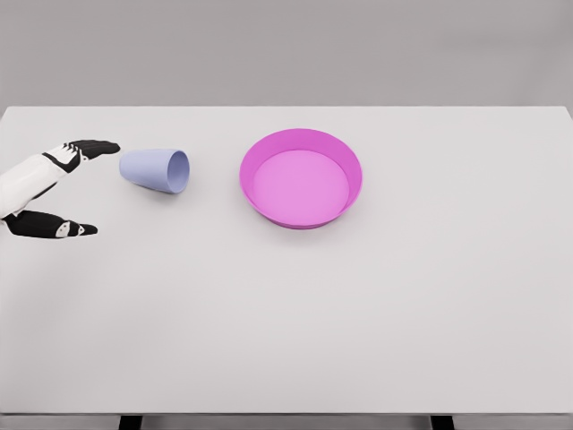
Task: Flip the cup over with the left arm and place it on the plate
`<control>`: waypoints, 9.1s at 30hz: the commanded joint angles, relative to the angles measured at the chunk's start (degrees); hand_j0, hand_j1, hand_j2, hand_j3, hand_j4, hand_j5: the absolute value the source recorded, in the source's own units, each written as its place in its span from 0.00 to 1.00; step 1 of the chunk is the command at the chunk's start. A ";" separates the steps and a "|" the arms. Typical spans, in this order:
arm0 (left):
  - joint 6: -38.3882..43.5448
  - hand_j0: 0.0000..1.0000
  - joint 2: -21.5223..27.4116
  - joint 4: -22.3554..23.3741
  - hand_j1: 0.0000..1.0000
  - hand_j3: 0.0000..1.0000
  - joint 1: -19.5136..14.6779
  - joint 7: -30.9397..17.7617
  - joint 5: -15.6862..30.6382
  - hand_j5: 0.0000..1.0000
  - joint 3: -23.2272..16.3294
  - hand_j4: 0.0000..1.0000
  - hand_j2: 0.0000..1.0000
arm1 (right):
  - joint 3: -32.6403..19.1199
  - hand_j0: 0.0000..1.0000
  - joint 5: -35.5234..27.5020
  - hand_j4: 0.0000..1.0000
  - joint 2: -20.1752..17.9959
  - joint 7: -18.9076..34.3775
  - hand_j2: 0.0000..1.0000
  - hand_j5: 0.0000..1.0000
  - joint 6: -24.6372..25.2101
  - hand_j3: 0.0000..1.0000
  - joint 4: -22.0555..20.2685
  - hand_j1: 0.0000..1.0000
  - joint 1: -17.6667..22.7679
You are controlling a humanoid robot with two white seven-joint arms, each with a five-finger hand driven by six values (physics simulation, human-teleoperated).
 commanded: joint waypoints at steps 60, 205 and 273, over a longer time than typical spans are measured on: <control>12.51 1.00 -20.80 23.86 1.00 1.00 -24.43 -13.71 -20.80 1.00 -5.32 1.00 1.00 | 0.02 1.00 -0.16 1.00 0.00 -0.08 1.00 1.00 -0.07 1.00 0.08 1.00 0.00; 2.32 0.78 -45.05 43.29 0.78 0.78 -31.55 -13.71 4.42 0.78 -17.27 0.78 0.78 | 0.02 1.00 -0.16 1.00 0.00 -0.08 1.00 1.00 -0.08 1.00 -0.01 1.00 0.00; 0.10 1.00 -14.91 32.39 1.00 1.00 -21.80 -13.71 11.28 1.00 -11.64 1.00 1.00 | 0.02 1.00 -0.16 1.00 0.00 -0.08 1.00 1.00 0.01 1.00 0.08 1.00 0.00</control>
